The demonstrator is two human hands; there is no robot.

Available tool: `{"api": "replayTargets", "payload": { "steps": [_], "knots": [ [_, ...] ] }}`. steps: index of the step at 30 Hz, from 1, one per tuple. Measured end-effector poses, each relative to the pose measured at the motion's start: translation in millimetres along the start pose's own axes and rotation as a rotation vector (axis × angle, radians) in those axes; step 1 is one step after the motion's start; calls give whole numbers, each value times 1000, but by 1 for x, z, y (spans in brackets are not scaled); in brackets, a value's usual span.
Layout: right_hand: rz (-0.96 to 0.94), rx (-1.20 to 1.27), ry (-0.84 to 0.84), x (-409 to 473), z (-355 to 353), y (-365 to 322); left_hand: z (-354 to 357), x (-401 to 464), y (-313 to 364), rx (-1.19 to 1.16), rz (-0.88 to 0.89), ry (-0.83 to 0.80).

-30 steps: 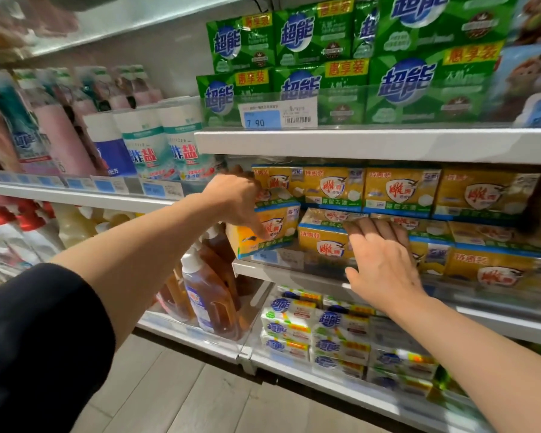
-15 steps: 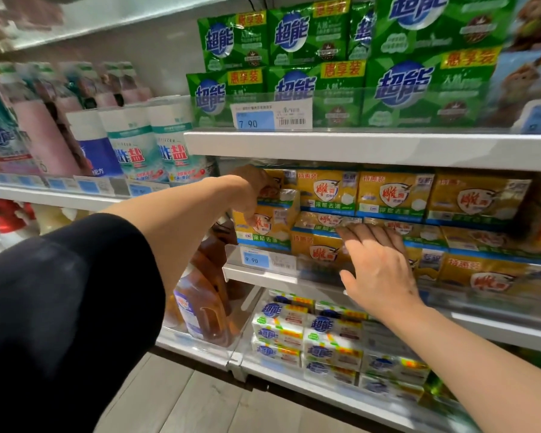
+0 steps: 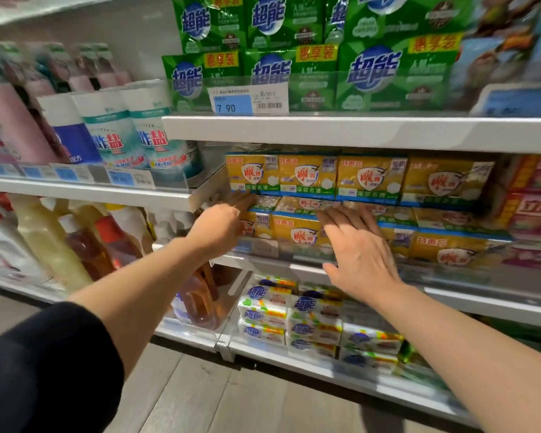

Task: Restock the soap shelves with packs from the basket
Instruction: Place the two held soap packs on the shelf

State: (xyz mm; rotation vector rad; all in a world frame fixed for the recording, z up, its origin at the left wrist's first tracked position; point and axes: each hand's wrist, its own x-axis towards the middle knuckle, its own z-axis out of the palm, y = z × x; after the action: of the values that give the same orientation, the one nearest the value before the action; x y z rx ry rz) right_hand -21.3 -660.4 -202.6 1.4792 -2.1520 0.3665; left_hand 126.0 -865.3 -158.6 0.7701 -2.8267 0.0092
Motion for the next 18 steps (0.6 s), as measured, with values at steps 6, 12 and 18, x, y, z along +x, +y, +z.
{"api": "replayTargets", "payload": {
  "steps": [6,12,18],
  "knots": [
    [-40,-18,-303,-54,-49,9,29,-91,71,-397,-92,-47],
    [260,247,-751,-122,-163,31,-5,-138,173,-411,126,-262],
    [574,298,-622,-228,-272,108,-45,-159,309,-465,433,-223]
  ]
}}
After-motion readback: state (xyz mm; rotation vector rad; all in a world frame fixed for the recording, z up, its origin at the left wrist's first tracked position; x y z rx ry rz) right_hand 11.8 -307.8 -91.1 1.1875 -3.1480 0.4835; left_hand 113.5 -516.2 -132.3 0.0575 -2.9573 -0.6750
